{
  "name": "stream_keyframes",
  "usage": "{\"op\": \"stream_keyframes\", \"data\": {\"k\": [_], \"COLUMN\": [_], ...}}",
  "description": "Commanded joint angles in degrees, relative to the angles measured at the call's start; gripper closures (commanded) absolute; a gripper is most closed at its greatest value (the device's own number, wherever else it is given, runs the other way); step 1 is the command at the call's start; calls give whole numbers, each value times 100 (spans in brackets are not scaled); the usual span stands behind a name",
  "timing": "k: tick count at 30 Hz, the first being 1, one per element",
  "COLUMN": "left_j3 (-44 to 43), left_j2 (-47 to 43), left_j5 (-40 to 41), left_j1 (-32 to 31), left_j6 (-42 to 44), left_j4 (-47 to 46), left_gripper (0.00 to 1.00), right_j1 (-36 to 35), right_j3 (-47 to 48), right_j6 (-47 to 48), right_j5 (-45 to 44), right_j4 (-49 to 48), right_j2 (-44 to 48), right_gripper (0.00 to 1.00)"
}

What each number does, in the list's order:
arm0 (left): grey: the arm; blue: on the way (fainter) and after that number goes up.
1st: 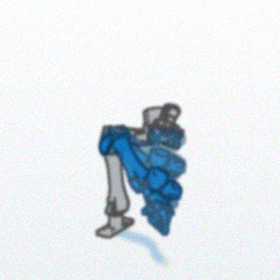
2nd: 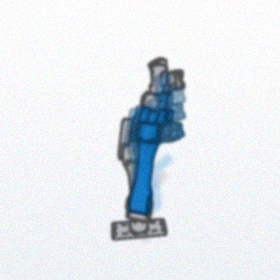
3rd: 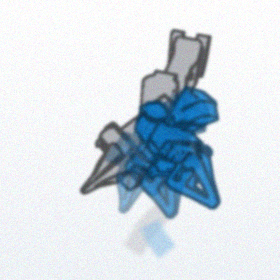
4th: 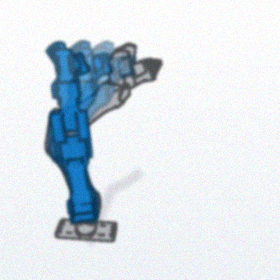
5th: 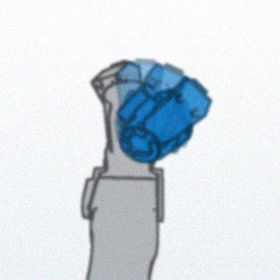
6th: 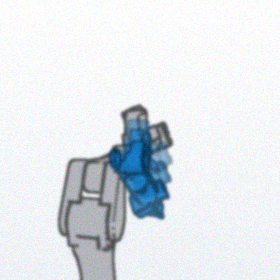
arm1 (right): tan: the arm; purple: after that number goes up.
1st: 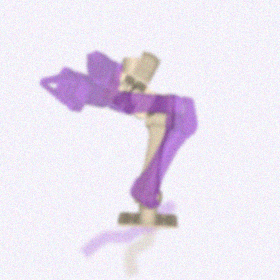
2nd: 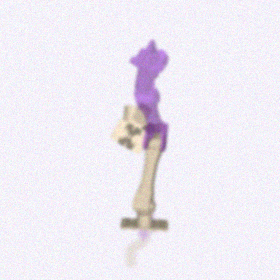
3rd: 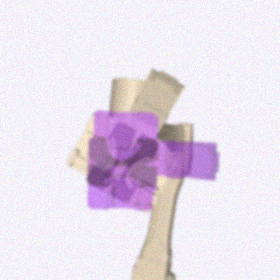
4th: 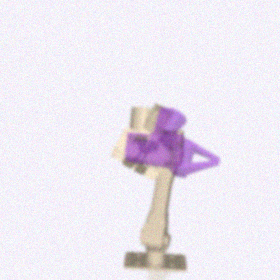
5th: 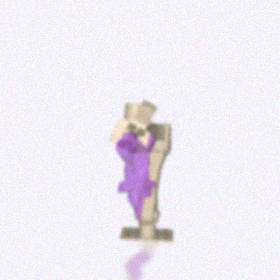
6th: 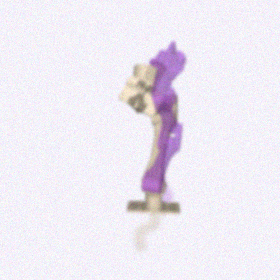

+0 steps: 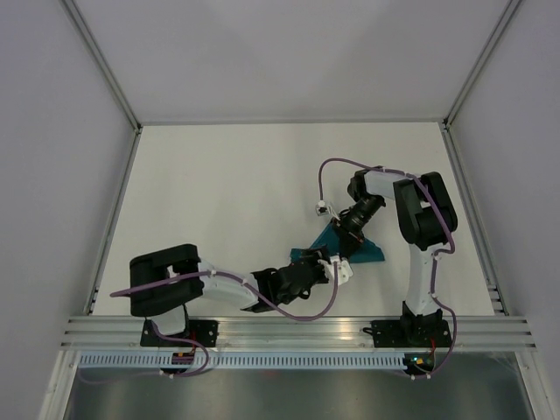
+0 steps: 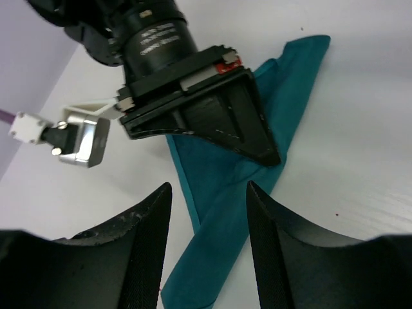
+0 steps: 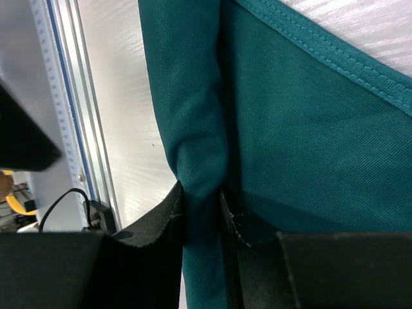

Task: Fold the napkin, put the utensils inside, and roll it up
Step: Roll the napkin with the utensil

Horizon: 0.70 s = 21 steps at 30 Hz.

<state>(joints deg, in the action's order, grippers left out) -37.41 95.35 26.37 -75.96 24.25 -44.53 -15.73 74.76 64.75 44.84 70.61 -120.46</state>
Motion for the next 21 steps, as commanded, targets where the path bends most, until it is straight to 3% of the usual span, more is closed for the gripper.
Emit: {"op": "stream_keyframes", "data": {"k": [1,8,21], "left_j3": [-407,-820,-1225], "left_j2": [413,1081,1908], "left_j5": [-61,-747,-738], "left_j1": [-112,-138,178], "left_j6": [642,519,318], "left_j4": [76,603,797], "left_gripper": [44,43,46], "right_j1": [52,105,122], "right_j3": [65,249,495], "right_j6": [336,257,231], "right_j5": [-476,-485,-450], "right_j4": [-337,-250,-91], "right_j2": [-372,-566,-838], "right_gripper": [78,77,77]}}
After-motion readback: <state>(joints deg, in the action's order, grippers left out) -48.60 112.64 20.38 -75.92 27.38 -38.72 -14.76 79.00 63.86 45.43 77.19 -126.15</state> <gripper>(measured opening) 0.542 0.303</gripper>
